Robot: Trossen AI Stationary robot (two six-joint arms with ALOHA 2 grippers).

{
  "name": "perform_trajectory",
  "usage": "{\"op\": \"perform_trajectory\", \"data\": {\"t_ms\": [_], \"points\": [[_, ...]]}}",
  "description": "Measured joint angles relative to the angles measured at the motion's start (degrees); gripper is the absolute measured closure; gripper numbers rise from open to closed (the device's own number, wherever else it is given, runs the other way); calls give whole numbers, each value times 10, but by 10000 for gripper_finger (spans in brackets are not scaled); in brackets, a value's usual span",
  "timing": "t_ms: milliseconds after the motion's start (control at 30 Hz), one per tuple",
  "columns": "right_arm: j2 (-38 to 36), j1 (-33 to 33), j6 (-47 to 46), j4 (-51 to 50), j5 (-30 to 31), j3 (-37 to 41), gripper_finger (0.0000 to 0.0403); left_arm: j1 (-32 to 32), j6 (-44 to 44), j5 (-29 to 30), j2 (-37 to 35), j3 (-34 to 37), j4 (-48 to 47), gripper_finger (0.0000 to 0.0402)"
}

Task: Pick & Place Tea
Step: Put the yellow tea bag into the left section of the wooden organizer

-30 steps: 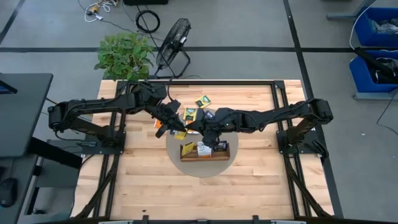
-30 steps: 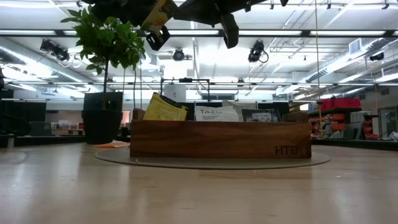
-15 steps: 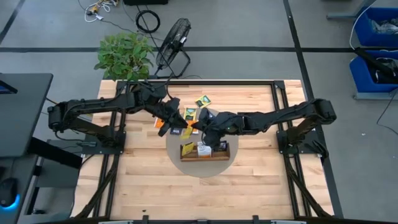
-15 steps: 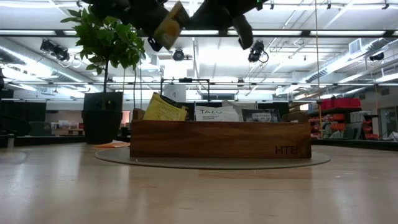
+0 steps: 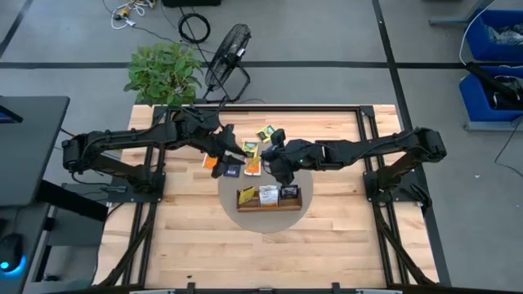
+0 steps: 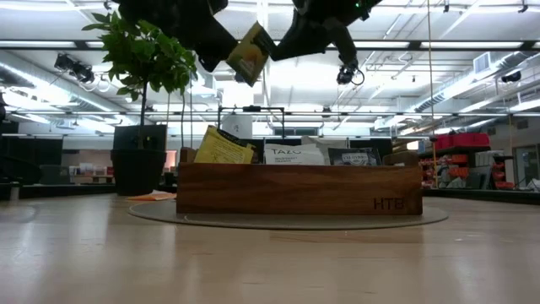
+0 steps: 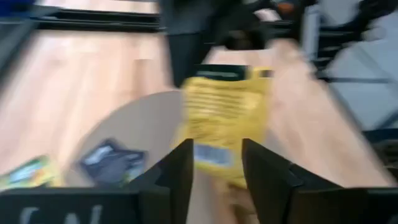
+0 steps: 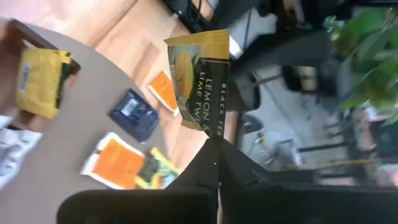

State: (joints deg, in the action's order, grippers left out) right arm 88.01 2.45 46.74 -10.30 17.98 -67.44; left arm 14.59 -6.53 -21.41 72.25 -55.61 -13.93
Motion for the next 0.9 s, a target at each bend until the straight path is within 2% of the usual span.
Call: {"op": "perform_trajectory", "data": {"t_ms": [200,333,467,667,800,900], "points": [[0,-10,-107,-73,11,0,403,-20,-6,70,0,0,0,180],[0,-9,-168,-109,10,0,403,-39,-2,137,1,0,4,149],[0,-9,-228,-130,9,-15,403,-65,-6,194,1,0,14,143],[16,-9,-277,-190,5,-92,403,-100,-6,223,1,0,59,146],[21,-5,-289,-222,6,-122,403,-117,34,287,1,1,83,147],[24,4,-285,-226,23,-124,403,-123,57,303,1,1,106,147]]}}
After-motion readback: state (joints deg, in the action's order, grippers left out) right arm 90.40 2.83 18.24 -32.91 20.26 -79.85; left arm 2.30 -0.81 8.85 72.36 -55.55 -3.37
